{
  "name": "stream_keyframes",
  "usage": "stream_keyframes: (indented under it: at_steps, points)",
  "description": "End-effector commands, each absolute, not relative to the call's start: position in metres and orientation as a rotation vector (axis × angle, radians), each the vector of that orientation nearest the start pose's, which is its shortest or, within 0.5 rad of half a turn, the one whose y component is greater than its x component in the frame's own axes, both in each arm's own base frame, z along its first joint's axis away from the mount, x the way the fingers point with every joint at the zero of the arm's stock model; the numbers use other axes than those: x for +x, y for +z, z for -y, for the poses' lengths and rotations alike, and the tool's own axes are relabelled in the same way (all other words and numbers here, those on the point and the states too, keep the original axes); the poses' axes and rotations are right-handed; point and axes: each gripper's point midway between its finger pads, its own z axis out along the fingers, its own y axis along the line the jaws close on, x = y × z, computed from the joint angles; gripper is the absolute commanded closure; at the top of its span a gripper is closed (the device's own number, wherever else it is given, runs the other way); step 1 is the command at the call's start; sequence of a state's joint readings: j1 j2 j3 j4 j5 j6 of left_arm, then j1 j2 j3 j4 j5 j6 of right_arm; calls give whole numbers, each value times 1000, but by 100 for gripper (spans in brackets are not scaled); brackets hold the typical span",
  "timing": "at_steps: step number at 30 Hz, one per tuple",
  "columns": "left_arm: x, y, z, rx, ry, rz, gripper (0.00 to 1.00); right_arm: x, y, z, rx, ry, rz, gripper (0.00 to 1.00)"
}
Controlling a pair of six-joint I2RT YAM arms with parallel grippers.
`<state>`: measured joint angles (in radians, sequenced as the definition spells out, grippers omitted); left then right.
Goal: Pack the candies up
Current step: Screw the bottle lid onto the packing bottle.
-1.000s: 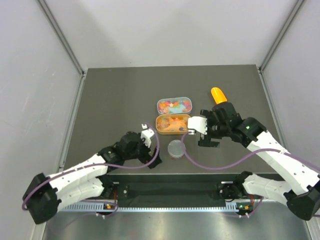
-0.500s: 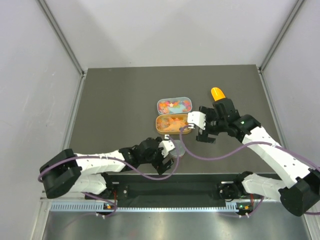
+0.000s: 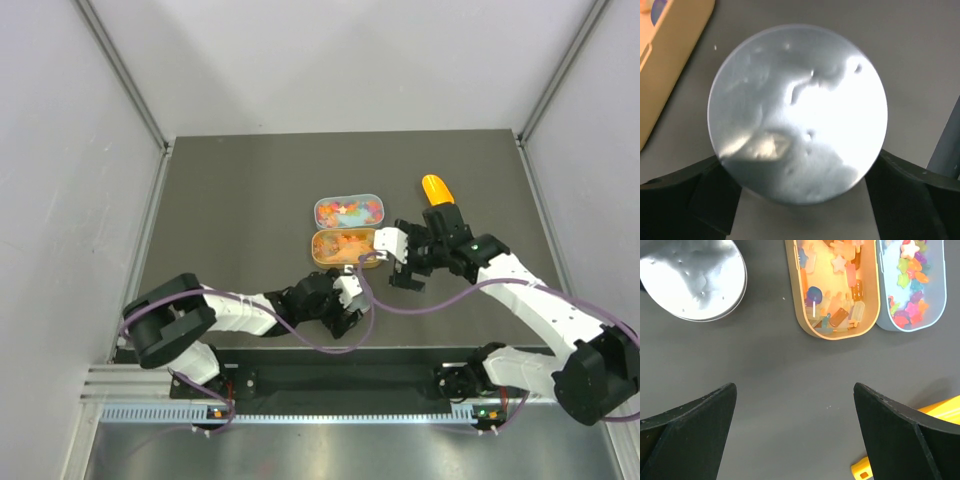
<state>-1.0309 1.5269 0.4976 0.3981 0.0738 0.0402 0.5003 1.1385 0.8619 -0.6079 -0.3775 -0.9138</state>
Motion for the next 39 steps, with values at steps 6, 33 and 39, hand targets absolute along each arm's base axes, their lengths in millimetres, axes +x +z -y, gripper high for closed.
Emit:
stream_keyframes:
  at_steps: [6,33,39]
  points:
    - [132,-38,290,1196,-678,-2247,2,256,138,-180,-1702,289,-1618,0]
    - [151,-28,295,1243,-598,-2137,2,188,126,-240,-2159,829,-1147,0]
    - [158,-36,296,1249,-561,-2140,2,187,113,-247,-2188,849,-1107,0]
